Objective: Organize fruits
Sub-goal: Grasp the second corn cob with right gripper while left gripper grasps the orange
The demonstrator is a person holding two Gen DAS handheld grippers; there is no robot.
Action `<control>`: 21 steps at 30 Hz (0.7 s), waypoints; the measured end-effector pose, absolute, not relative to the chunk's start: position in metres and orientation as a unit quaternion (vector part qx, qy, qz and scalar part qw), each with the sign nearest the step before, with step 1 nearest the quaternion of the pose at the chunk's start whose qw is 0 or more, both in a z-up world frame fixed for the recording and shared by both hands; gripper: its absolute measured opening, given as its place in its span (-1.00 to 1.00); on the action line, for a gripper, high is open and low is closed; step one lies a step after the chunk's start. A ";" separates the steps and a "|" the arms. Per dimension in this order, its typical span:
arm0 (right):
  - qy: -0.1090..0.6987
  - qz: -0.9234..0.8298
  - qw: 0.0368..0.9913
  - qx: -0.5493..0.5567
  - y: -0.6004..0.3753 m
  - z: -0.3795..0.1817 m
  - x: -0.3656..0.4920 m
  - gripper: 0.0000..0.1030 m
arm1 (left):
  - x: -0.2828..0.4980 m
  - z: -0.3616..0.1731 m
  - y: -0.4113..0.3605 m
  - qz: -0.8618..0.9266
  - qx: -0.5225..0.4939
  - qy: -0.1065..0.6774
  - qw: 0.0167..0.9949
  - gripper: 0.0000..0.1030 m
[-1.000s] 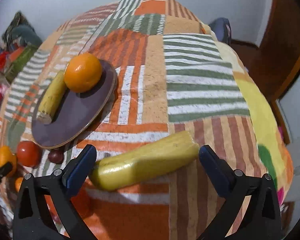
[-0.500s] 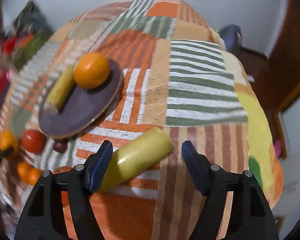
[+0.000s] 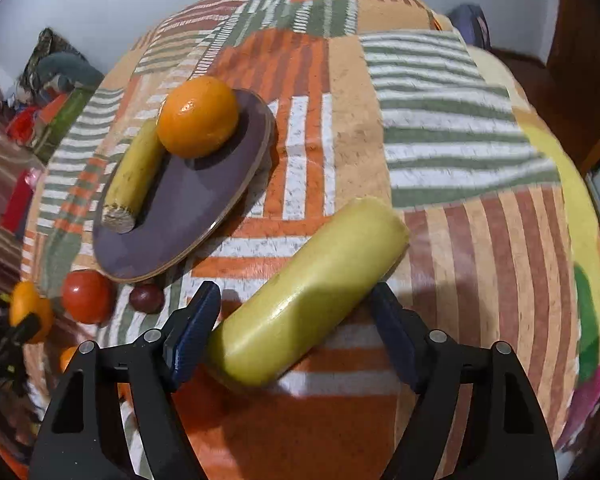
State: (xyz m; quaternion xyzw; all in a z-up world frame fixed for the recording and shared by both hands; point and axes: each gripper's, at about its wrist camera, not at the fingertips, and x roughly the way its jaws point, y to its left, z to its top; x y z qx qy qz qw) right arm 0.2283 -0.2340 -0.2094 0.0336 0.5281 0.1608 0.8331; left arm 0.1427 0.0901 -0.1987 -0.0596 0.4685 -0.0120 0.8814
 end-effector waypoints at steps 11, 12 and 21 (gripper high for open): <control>0.493 0.183 0.849 -0.055 -0.243 -0.200 0.235 -0.32 | 0.164 -0.185 0.081 -0.021 -0.050 0.455 0.889 0.26; 0.497 0.186 0.846 -0.051 -0.246 -0.202 0.236 -0.32 | 0.167 -0.184 0.079 -0.023 -0.049 0.453 0.890 0.26; 0.458 0.193 0.867 -0.034 -0.243 -0.191 0.232 -0.32 | 0.206 -0.174 0.061 -0.039 -0.033 0.441 0.896 0.26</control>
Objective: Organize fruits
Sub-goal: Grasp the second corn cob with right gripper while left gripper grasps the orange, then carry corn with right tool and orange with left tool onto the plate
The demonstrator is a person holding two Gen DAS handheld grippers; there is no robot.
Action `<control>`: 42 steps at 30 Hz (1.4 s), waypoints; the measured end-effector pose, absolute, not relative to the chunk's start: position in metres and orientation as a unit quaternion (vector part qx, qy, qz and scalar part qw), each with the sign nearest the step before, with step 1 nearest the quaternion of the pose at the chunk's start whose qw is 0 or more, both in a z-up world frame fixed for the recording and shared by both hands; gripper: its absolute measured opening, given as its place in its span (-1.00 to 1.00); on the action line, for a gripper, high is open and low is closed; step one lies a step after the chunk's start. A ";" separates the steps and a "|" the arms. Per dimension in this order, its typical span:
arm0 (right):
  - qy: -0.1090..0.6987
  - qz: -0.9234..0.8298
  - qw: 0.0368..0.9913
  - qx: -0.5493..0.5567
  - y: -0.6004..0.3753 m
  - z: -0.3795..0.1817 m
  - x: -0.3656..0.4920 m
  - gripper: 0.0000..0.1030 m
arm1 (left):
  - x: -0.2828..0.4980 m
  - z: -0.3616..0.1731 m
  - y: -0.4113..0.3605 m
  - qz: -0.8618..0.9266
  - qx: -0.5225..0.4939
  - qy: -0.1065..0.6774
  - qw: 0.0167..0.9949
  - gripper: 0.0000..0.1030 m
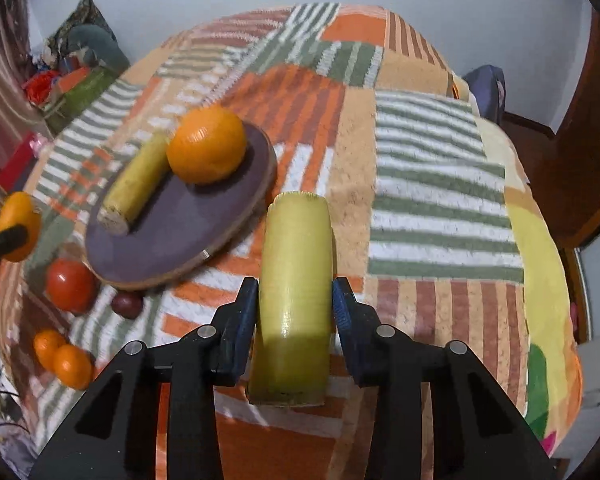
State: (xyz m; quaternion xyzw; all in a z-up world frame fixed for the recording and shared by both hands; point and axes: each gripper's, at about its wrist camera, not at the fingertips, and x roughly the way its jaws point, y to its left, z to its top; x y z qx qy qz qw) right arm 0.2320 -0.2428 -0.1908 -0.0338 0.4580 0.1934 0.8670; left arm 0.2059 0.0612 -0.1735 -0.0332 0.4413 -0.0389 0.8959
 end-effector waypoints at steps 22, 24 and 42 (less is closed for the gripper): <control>0.392 0.302 0.867 -0.069 -0.151 -0.154 0.251 -0.32 | 0.285 -0.196 0.046 -0.062 -0.034 0.466 0.882 0.26; 0.395 0.307 0.863 -0.075 -0.145 -0.157 0.254 -0.32 | 0.288 -0.198 0.046 -0.062 -0.038 0.466 0.882 0.26; 0.414 0.318 0.848 -0.091 -0.127 -0.176 0.265 -0.32 | 0.309 -0.212 0.045 -0.059 -0.035 0.477 0.876 0.26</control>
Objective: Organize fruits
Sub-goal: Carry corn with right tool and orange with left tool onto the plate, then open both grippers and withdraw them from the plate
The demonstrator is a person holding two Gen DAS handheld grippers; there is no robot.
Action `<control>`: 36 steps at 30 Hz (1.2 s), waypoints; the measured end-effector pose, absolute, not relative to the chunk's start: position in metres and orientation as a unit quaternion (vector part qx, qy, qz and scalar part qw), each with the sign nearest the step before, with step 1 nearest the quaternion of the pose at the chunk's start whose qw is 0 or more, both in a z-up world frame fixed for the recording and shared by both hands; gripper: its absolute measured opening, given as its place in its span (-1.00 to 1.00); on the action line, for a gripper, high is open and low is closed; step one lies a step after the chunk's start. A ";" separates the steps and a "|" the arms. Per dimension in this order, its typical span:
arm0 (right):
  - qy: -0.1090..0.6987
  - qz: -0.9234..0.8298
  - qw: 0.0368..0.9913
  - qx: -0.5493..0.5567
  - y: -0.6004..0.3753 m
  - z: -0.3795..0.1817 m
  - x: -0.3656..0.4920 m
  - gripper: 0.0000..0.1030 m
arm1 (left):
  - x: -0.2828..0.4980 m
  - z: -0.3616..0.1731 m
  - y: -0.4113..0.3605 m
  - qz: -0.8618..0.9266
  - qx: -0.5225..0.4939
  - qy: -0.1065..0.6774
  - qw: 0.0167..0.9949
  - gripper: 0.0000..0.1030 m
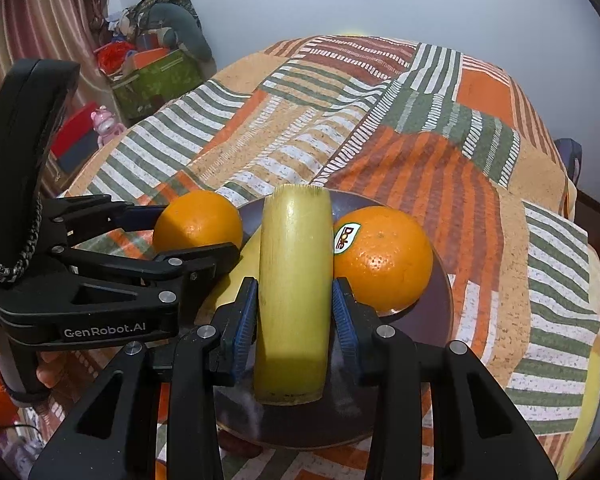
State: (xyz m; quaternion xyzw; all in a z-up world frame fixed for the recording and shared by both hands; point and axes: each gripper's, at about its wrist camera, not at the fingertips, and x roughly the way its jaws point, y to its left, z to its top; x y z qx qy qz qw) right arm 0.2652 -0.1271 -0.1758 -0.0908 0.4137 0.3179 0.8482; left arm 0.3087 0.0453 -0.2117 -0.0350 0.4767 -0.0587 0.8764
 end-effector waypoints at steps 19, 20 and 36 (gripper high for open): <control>0.396 0.300 0.865 -0.069 -0.149 -0.146 0.251 -0.24 | 0.279 -0.170 0.041 -0.057 -0.029 0.436 0.897 0.34; 0.394 0.299 0.866 -0.068 -0.151 -0.144 0.248 -0.24 | 0.275 -0.166 0.041 -0.058 -0.028 0.433 0.899 0.34; 0.371 0.268 0.888 -0.050 -0.201 -0.120 0.175 0.10 | 0.176 -0.135 0.037 -0.052 0.002 0.414 0.909 0.55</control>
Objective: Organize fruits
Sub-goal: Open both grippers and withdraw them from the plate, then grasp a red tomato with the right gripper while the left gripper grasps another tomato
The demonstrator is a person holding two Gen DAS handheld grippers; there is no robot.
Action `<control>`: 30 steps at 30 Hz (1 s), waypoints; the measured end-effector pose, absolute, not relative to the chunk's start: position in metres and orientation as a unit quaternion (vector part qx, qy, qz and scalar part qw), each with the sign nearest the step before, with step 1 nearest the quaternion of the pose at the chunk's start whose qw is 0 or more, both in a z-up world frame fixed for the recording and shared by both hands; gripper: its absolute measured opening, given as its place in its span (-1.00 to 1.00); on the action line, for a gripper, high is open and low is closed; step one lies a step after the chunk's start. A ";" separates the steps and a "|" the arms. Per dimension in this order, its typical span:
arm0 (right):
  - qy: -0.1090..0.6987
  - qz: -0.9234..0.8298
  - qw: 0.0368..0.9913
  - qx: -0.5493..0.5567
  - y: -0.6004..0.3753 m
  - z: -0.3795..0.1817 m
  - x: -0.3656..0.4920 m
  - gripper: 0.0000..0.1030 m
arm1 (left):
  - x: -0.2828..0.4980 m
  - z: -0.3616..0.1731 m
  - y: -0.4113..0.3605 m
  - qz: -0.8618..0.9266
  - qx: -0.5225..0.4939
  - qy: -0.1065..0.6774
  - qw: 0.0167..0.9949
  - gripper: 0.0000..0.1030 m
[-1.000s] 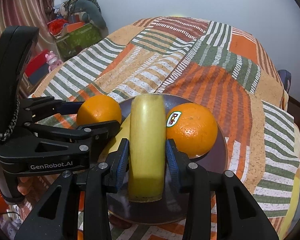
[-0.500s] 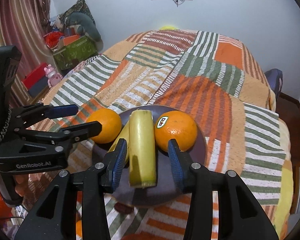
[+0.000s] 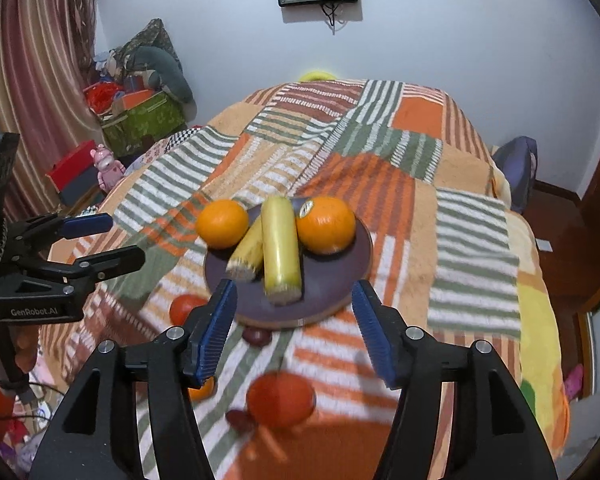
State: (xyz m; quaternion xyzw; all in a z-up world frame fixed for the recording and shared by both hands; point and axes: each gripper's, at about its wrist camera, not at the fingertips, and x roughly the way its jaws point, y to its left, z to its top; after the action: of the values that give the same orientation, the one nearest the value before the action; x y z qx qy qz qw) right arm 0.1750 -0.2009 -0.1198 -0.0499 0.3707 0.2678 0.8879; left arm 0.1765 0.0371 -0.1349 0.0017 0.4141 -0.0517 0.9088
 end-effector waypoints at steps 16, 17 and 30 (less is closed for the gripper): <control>0.443 0.260 0.857 -0.029 -0.207 -0.183 0.148 0.11 | 0.133 -0.181 0.039 -0.045 -0.020 0.471 0.881 0.55; 0.447 0.262 0.855 -0.025 -0.207 -0.185 0.148 0.11 | 0.133 -0.183 0.039 -0.044 -0.023 0.474 0.879 0.55; 0.471 0.282 0.836 0.012 -0.206 -0.200 0.155 -0.08 | 0.155 -0.200 0.029 -0.057 -0.031 0.484 0.872 0.55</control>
State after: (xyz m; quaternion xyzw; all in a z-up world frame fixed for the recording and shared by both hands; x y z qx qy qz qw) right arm 0.1551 -0.2063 -0.1999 0.0122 0.4706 0.2816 0.8361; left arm 0.1552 0.0287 -0.1999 -0.0314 0.4843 -0.0571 0.8725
